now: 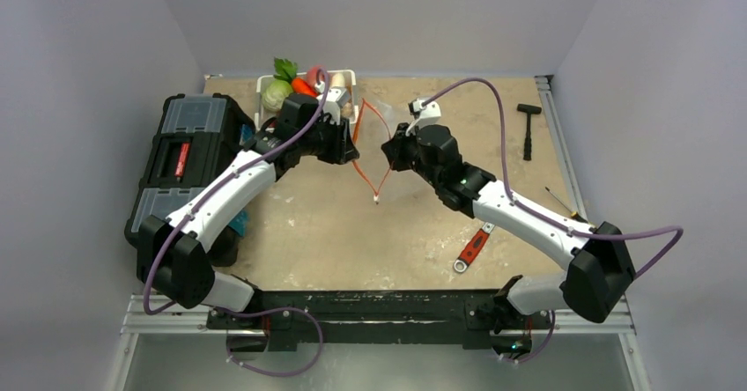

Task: Place the food in the zip-top bag and seal the zipper
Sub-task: Open the zipper of the food storage bag, then move the bin to the center of the board.

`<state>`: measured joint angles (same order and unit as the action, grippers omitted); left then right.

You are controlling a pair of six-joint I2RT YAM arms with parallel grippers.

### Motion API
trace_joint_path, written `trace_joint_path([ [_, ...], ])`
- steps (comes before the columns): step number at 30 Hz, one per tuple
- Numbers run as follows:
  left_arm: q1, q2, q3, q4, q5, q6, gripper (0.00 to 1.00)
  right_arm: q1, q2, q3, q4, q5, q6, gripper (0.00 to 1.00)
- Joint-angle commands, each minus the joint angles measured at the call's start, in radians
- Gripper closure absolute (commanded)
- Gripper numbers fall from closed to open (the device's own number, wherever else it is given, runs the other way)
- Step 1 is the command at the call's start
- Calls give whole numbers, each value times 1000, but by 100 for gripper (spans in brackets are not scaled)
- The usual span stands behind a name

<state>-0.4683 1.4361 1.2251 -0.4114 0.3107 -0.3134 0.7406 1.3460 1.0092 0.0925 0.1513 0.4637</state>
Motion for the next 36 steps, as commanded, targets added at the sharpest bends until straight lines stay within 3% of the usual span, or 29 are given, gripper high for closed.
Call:
trace_joint_path([
  [1, -4, -36, 43, -13, -21, 39, 73, 2, -22, 94, -217, 307, -84, 100],
  [4, -4, -37, 48, -21, -27, 43, 73, 2, -67, 90, -245, 479, -154, 100],
  [7, -4, -28, 49, -10, 9, 32, 71, 3, -114, 68, -214, 413, -178, 100],
  [11, -4, -18, 42, 21, 99, 25, 47, 4, -112, 58, -200, 343, -165, 100],
  [14, -4, -37, 20, 60, 131, 33, 39, 5, -112, 40, -200, 370, -165, 100],
  [17, -4, -81, -19, 100, 124, 64, 33, 5, -120, 42, -229, 482, -192, 100],
  [21, -9, -142, -66, 126, 74, 114, 29, 14, -97, 157, -538, 773, -128, 100],
  [24, -22, -182, -94, 129, 10, 149, 24, 14, -177, 154, -598, 868, -137, 100],
  [26, -24, -208, -117, 132, -39, 149, 23, 14, -243, 96, -509, 860, -210, 100],
  [29, -24, -236, -163, 160, -118, 83, 22, 14, -273, 48, -405, 701, -217, 100],
  [36, -23, -271, -161, 53, -353, -117, 22, 13, -53, -28, -111, 241, -88, 100],
])
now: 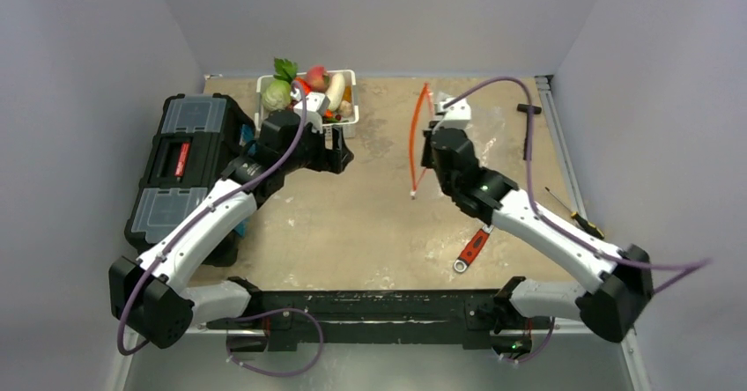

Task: Place the food in the zip-top bag and seal the zipper
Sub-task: Move the bin to the center of the board.

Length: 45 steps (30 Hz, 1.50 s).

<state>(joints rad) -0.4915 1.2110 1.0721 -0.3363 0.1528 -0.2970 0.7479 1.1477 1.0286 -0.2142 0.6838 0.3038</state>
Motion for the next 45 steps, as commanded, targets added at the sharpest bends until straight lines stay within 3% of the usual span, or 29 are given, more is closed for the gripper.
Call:
trace_joint_path([
  [1, 1, -44, -6, -34, -250, -163, 22, 5, 163, -61, 234, -326, 86, 100],
  [8, 12, 144, 102, -40, -616, -404, 9, -10, 148, -163, 360, -352, 91, 100],
  [14, 58, 409, 294, 54, -595, -490, 11, -27, 156, -203, 399, -346, 97, 100],
  [21, 156, 576, 387, 123, -644, -647, 24, -30, 166, -228, 419, -308, 102, 100],
  [26, 201, 678, 420, 351, -669, -531, 32, -30, 172, -229, 418, -298, 97, 100],
  [33, 232, 823, 552, 464, -645, -450, 41, -30, 191, -223, 423, -299, 84, 100],
  [38, 247, 930, 656, 377, -632, -541, 41, -30, 191, -223, 423, -283, 72, 100],
  [45, 254, 963, 638, 215, -659, -785, 37, -30, 200, -215, 417, -273, 69, 100],
])
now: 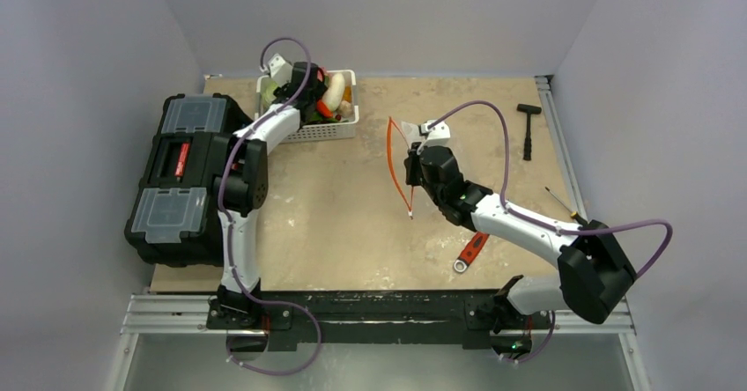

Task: Place the food in the zip-top bag and seal the zipper
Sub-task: Move the bin to the center of the board, then pick up the fake vegetable from the bin.

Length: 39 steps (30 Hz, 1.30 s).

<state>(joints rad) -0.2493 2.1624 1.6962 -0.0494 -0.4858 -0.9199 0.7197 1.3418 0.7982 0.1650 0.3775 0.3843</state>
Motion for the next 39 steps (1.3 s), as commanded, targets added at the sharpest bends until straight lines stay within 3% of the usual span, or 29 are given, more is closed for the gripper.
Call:
trace_joint_path([
  [1, 12, 12, -3, -73, -6, -192, 37, -2, 7, 14, 38, 33, -12, 100],
  [8, 13, 19, -71, -104, 94, -309, 41, -2, 7, 0, 58, 24, -9, 100],
  [12, 1, -57, -182, -130, 126, -345, 43, -2, 4, 5, 52, 28, -11, 100],
  [16, -4, -146, -312, -89, 115, -350, 44, -2, 0, 3, 52, 17, -7, 100],
  [21, -2, -162, -317, -52, 132, -275, 45, -3, -14, -2, 53, 8, -5, 100],
  [29, -2, -133, -243, 4, 189, -126, 73, -3, -31, -12, 59, 19, -10, 100],
  [34, -1, -194, -298, 69, 190, -74, 100, -2, -35, -14, 60, 9, -10, 100],
  [39, 0, -364, -390, 103, 251, 63, 100, -2, -42, -15, 58, -1, -7, 100],
])
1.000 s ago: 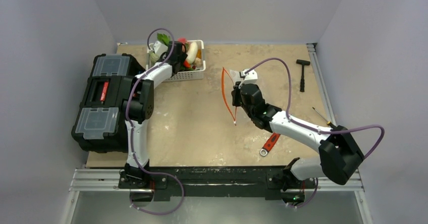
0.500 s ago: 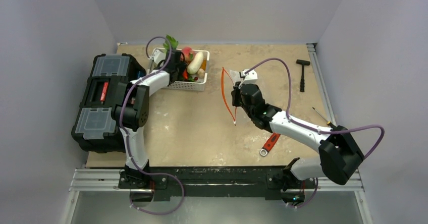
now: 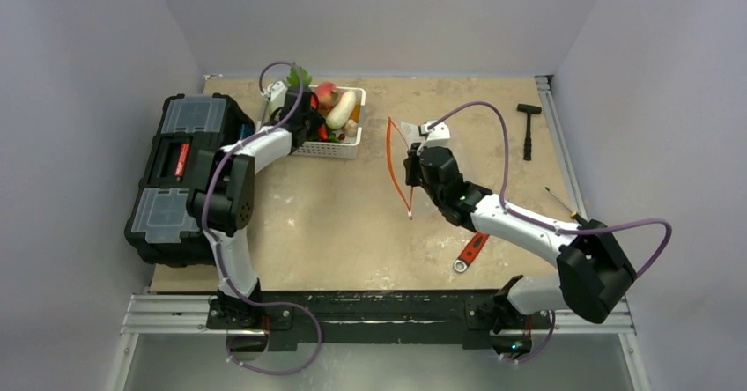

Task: Place the food in the zip-top bag and seal the zipper
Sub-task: Pick up the fake vegetable from the bin, then place the fake vegetable in the zipper food storage bag.

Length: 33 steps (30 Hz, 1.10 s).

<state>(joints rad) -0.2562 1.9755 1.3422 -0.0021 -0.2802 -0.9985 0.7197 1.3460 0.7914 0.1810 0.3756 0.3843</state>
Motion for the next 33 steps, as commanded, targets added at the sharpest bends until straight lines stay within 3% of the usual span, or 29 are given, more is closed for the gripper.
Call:
trace_joint_path([
  [1, 7, -216, -35, 18, 71, 180, 100, -2, -48, -9, 42, -2, -7, 100],
  [4, 6, -347, -34, -154, 186, 285, 100, -2, -55, -12, 41, 6, -9, 100],
  [8, 5, -551, -100, -298, 455, 372, 100, -2, -68, -20, 48, 4, -15, 100],
  [15, -52, -855, -340, -487, 884, 348, 100, -2, -88, -55, 105, -53, -50, 100],
  [18, -168, -954, -415, -502, 898, 270, 100, -2, -93, -67, 123, -64, -67, 100],
  [22, -279, -1036, -503, -398, 900, 126, 100, -2, -97, -81, 150, -74, -86, 100],
  [29, -293, -937, -514, -400, 905, -7, 100, 0, -115, -110, 202, -136, -106, 100],
  [33, -299, -867, -543, -258, 942, -101, 100, 0, -128, -123, 222, -160, -112, 100],
])
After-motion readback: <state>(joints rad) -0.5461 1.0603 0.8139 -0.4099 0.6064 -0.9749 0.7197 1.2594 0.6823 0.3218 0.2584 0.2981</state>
